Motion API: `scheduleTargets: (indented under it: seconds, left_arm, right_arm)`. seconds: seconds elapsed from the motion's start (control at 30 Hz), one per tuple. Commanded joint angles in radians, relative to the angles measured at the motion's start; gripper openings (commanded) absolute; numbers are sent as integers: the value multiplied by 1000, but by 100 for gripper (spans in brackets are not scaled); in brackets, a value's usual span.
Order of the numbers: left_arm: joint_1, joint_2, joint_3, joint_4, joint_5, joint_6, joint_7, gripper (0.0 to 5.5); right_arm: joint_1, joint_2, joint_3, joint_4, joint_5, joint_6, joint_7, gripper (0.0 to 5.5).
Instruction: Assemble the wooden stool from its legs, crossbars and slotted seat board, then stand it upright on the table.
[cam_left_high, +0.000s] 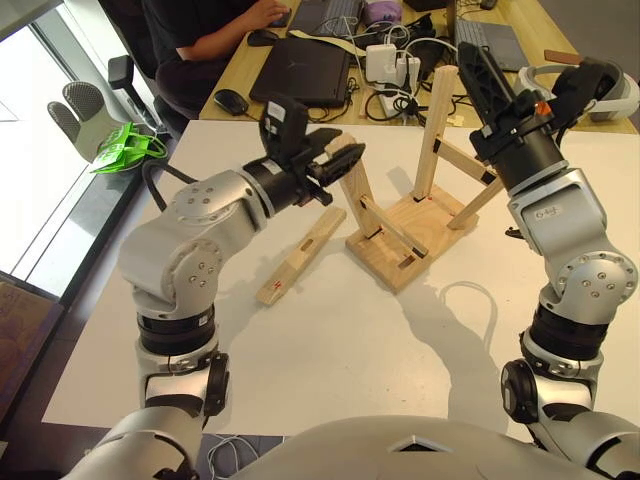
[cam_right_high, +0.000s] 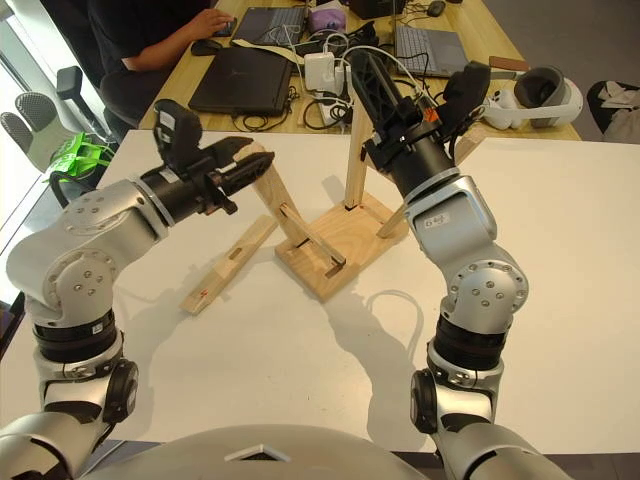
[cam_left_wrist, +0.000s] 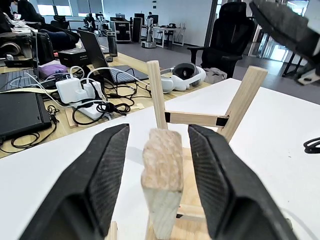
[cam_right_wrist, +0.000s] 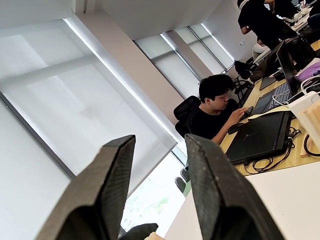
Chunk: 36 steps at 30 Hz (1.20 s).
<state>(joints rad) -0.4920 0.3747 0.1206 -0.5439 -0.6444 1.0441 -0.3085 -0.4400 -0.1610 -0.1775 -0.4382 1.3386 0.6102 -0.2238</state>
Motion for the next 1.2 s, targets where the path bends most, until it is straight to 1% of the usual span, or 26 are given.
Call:
scheduleTargets:
  seconds: [0.03, 0.2, 0.33, 0.4, 0.5, 0.6, 0.63, 0.7, 0.73, 0.77, 0.8, 0.83, 0.9, 1.0, 1.2]
  left_arm:
    - [-104, 13, 106, 14, -34, 6, 44, 217]
    - [-340, -57, 151, 197, 0, -113, 144, 217]
    - [-564, -97, 226, 349, -19, -206, 234, 217]
    - [-594, -106, 232, 384, -20, -223, 254, 217]
    - [-518, -128, 178, 342, -16, -187, 269, 217]
    - [-371, -173, 85, 253, -54, -62, 292, 217]
    - [-302, -177, 17, 231, -49, 8, 297, 217]
    - [-171, -85, -229, 173, 22, 99, 260, 217]
    - [-125, -30, -336, 142, 62, 111, 241, 217]
    - [-97, 6, -403, 118, 86, 124, 225, 217]
    - [-85, 34, -441, 103, 111, 118, 212, 217]
    - [-84, 49, -454, 101, 137, 102, 206, 217]
    - [-102, 51, -433, 110, 170, 68, 199, 217]
    - [-132, 26, -379, 122, 203, 22, 193, 217]
    - [-180, -79, -235, 105, 203, -31, 221, 217]
  right_arm:
    - [-4, 1, -2, -7, 0, -4, -8, 187]
    - [-24, 9, 7, 11, -4, -4, -2, 187]
    - [-38, 8, 8, 27, -3, 0, 5, 187]
    - [-39, 8, 8, 27, -4, 0, 5, 187]
    - [-45, 7, 4, 34, -7, -1, 5, 187]
    - [-47, -3, -7, 41, -11, -2, 5, 187]
    - [-47, -6, -12, 43, -14, -3, 5, 187]
    - [-53, -13, -19, 54, -22, -7, 9, 187]
    - [-60, -16, -21, 63, -26, -7, 14, 187]
    - [-65, -20, -25, 70, -28, -6, 18, 187]
    - [-69, -24, -28, 76, -30, -5, 21, 187]
    - [-70, -28, -31, 79, -31, -4, 23, 187]
    - [-69, -31, -35, 80, -34, -3, 24, 187]
    - [-67, -28, -38, 78, -38, -1, 23, 187]
    - [-64, -17, -34, 74, -40, 1, 21, 187]
